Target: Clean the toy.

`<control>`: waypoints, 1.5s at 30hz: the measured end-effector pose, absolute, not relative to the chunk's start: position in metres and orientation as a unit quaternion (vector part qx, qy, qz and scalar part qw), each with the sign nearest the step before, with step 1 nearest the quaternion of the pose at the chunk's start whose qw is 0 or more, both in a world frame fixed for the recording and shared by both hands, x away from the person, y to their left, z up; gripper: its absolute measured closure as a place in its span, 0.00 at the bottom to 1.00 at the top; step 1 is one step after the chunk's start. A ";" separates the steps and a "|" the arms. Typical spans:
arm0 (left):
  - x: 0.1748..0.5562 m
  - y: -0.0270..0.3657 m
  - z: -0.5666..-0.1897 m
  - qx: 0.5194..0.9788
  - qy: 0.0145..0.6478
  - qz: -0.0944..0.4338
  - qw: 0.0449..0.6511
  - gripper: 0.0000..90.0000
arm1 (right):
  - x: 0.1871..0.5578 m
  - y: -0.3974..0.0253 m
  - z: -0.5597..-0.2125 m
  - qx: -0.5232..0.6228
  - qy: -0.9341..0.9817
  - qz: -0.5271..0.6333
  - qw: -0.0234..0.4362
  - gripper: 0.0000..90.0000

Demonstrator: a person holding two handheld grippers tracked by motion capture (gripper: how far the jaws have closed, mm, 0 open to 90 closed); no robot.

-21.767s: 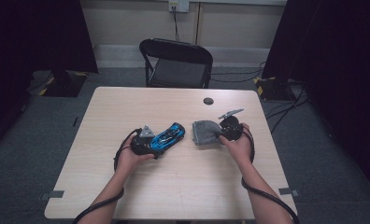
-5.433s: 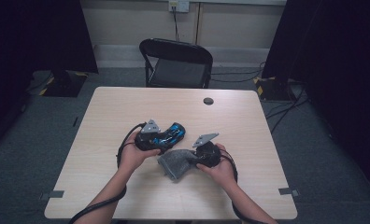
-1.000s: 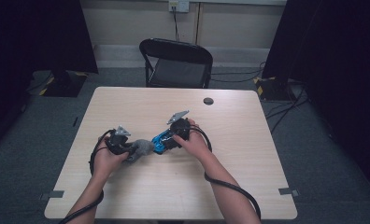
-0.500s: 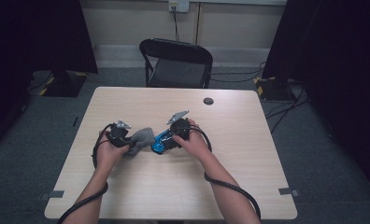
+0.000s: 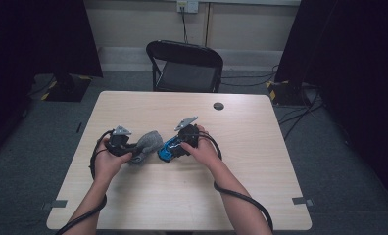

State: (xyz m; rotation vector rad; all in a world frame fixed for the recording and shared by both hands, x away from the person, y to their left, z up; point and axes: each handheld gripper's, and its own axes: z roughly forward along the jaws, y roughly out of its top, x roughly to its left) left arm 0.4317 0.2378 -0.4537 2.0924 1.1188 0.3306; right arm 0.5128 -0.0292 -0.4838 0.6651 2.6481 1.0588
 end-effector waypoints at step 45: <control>0.370 0.180 -0.455 0.865 0.286 0.023 0.411 0.85 | 0.512 -0.025 -0.482 0.228 0.903 0.351 0.101 0.04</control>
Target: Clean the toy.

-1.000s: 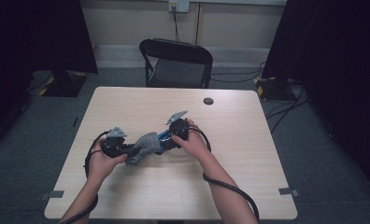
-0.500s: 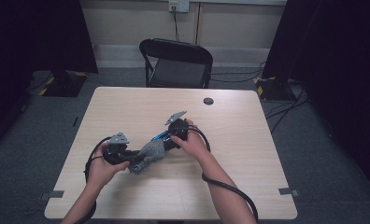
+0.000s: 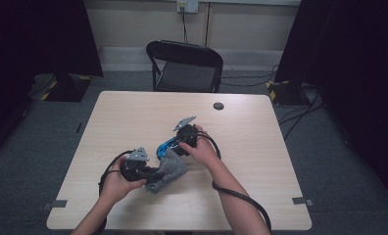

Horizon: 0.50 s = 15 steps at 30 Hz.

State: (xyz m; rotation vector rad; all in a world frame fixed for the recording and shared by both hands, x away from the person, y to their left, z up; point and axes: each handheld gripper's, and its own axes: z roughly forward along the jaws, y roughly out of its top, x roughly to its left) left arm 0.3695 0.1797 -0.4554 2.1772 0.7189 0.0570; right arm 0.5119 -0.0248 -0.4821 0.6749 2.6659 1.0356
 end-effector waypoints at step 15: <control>0.370 0.166 -0.471 0.889 0.276 0.019 0.365 0.85 | 0.512 -0.024 -0.482 0.228 0.904 0.347 0.102 0.04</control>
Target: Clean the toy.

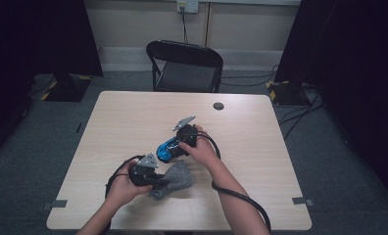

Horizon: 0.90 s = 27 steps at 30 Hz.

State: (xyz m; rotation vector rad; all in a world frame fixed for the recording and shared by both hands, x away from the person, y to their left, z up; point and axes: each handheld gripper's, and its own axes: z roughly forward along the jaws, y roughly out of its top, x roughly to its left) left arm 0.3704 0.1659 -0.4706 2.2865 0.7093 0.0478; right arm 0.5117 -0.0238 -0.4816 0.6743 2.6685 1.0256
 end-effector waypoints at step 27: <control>0.398 0.203 -0.475 0.871 0.362 0.064 0.327 0.84 | 0.511 -0.025 -0.482 0.229 0.902 0.352 0.103 0.04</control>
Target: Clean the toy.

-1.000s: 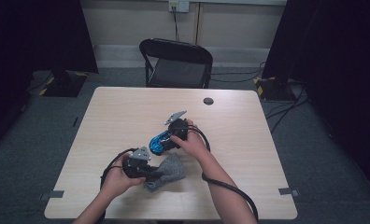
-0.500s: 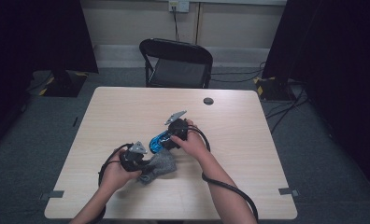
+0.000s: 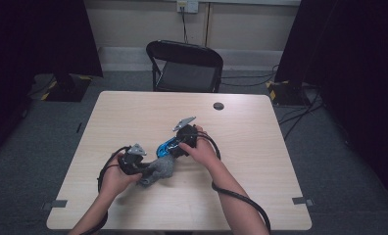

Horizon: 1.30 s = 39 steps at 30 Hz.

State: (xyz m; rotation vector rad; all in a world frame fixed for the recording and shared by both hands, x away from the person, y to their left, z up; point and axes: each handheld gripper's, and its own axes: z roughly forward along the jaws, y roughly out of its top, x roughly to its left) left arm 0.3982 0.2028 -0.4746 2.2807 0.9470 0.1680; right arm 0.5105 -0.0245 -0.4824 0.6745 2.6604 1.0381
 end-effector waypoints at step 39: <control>0.429 0.237 -0.474 0.838 0.441 0.114 0.300 0.84 | 0.510 -0.025 -0.483 0.230 0.900 0.354 0.105 0.04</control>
